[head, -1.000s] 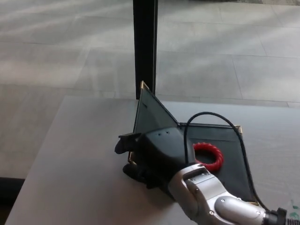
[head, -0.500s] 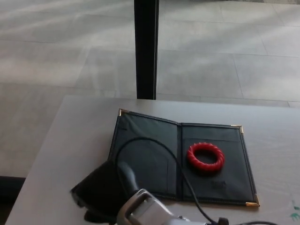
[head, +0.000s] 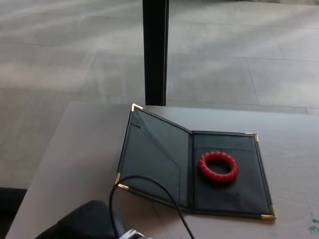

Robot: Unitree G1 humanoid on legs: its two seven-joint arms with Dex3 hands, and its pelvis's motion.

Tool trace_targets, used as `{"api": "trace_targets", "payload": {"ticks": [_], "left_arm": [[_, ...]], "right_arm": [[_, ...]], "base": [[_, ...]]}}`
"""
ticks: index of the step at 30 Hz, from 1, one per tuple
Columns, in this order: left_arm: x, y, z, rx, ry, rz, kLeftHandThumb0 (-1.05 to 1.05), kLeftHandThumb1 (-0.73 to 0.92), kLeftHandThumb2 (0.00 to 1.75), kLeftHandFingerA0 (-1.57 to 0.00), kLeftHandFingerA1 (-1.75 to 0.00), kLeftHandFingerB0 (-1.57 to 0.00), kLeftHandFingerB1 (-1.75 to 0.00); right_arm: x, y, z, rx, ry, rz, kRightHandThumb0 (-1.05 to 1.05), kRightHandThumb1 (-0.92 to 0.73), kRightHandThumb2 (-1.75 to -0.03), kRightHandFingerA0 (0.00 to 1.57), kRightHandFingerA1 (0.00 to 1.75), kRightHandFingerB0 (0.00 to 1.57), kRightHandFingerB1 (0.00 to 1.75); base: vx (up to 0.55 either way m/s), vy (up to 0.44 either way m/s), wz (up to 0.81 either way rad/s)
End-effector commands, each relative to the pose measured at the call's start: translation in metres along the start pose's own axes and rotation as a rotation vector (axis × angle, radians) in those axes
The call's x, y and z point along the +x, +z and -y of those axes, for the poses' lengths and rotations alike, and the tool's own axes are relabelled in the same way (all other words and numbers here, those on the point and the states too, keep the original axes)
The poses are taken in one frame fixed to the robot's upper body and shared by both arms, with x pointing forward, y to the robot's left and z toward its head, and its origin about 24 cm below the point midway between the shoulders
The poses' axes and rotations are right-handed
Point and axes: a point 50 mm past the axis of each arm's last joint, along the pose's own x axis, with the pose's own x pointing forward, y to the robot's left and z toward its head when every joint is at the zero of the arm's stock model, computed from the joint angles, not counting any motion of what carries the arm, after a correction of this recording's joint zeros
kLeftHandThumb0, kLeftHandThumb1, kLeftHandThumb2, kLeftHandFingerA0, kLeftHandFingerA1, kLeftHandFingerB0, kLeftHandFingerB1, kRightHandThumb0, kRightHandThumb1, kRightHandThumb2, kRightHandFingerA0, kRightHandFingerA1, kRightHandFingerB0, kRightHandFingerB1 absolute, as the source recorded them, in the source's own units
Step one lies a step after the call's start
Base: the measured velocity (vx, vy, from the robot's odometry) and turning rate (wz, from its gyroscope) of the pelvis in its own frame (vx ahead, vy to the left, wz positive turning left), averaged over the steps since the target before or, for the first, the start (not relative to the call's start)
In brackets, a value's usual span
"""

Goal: There is a diary kept infront of the robot and the robot uses its right hand to grab its cover and puses it to the left to open it.

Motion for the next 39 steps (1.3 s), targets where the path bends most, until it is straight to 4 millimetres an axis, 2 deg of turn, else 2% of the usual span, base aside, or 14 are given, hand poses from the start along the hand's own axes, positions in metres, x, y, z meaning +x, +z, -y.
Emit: {"api": "trace_targets", "payload": {"ticks": [1, 6, 7, 9, 11, 12, 14, 15, 16, 21, 33, 35, 38, 39], "left_arm": [[0.000, -0.007, -0.010, -0.001, 0.043, -0.021, -0.88, 0.92, 1.01, -0.35, -1.22, -0.30, -0.99], [-0.001, -0.014, -0.018, -0.005, 0.043, -0.037, -0.87, 0.92, 1.00, -0.35, -1.21, -0.30, -0.97], [-0.001, -0.017, -0.019, 0.006, 0.047, -0.043, -0.87, 0.92, 1.01, -0.34, -1.20, -0.29, -0.93], [-0.002, -0.018, -0.020, -0.003, 0.041, -0.048, -0.87, 0.92, 1.00, -0.33, -1.21, -0.29, -0.93], [-0.003, -0.023, -0.023, -0.001, 0.060, -0.060, -0.86, 0.92, 1.01, -0.34, -1.21, -0.29, -0.93], [-0.003, -0.024, -0.025, -0.003, 0.063, -0.062, -0.86, 0.92, 1.01, -0.36, -1.21, -0.30, -0.92], [-0.003, -0.026, -0.026, -0.004, 0.067, -0.066, -0.86, 0.92, 1.01, -0.36, -1.21, -0.30, -0.92], [-0.003, -0.026, -0.027, -0.015, 0.078, -0.069, -0.86, 0.92, 1.00, -0.37, -1.23, -0.31, -0.94], [-0.003, -0.026, -0.028, -0.016, 0.076, -0.070, -0.86, 0.92, 1.01, -0.36, -1.24, -0.29, -0.92], [-0.003, -0.029, -0.033, -0.023, 0.086, -0.075, -0.86, 0.92, 1.00, -0.37, -1.24, -0.30, -0.93], [-0.003, -0.022, -0.044, -0.021, 0.148, -0.058, -0.84, 0.92, 0.99, -0.38, -1.10, -0.33, -0.88], [-0.003, -0.023, -0.049, -0.017, 0.155, -0.058, -0.89, 0.87, 1.14, -0.45, -0.94, -0.40, -0.83], [-0.003, -0.025, -0.049, -0.021, 0.153, -0.063, -0.84, 0.92, 0.99, -0.38, -1.07, -0.33, -0.90], [-0.003, -0.025, -0.051, -0.022, 0.158, -0.067, -0.88, 0.87, 1.14, -0.45, -0.93, -0.39, -0.81]], "right_arm": [[0.002, 0.003, 0.033, 0.021, -0.047, 0.058, -0.62, -0.74, -0.62, 0.85, 1.03, 0.73, 0.78], [0.001, -0.004, 0.070, 0.001, -0.126, 0.060, -0.60, -0.71, -0.61, 0.79, 0.96, 0.70, 0.76], [0.000, -0.006, 0.084, -0.011, -0.144, 0.066, -0.61, -0.56, -1.00, 0.76, 0.91, 0.71, 0.82], [-0.001, -0.008, 0.097, -0.019, -0.168, 0.066, -0.60, -0.74, -0.62, 0.77, 0.95, 0.69, 0.78], [-0.013, -0.014, 0.149, -0.056, -0.307, 0.099, -0.56, -0.53, -1.01, 0.80, 0.90, 0.70, 0.79], [-0.018, -0.016, 0.157, -0.060, -0.320, 0.101, -0.58, -0.72, -0.61, 0.80, 0.89, 0.70, 0.70], [-0.020, -0.017, 0.161, -0.060, -0.320, 0.104, -0.58, -0.72, -0.61, 0.80, 0.89, 0.70, 0.70], [-0.036, -0.024, 0.179, -0.066, -0.373, 0.108, -0.57, -0.54, -1.00, 0.78, 0.87, 0.69, 0.76], [-0.046, -0.028, 0.188, -0.079, -0.376, 0.101, -0.57, -0.72, -0.61, 0.76, 0.83, 0.67, 0.63], [-0.103, -0.057, 0.223, -0.068, -0.422, 0.015, -0.54, -0.72, -0.61, 0.75, 0.79, 0.67, 0.56], [-0.268, -0.153, 0.218, 0.121, -0.767, -0.460, -0.47, -0.74, -0.62, 0.75, 0.64, 0.63, 0.53], [-0.283, -0.162, 0.211, 0.133, -0.798, -0.514, -0.42, -0.56, -0.99, 0.74, 0.76, 0.54, 0.65], [-0.332, -0.185, 0.194, 0.185, -0.887, -0.707, -0.39, -0.56, -0.95, 0.73, 0.74, 0.52, 0.62], [-0.342, -0.187, 0.191, 0.202, -0.906, -0.732, -0.43, -0.72, -0.61, 0.76, 0.58, 0.62, 0.49]], "base": [[0.00, 0.000, 0.00], [0.00, 0.000, 0.00], [0.00, 0.000, 0.00], [0.00, 0.000, 0.00], [0.00, 0.000, 0.00], [0.00, 0.000, 0.00], [0.00, 0.000, 0.00], [0.00, 0.000, 0.00], [0.00, 0.000, 0.00], [0.00, 0.000, 0.00], [0.00, 0.000, 0.00], [0.00, 0.000, 0.00], [0.00, 0.000, 0.00], [0.00, 0.000, 0.00]]}}
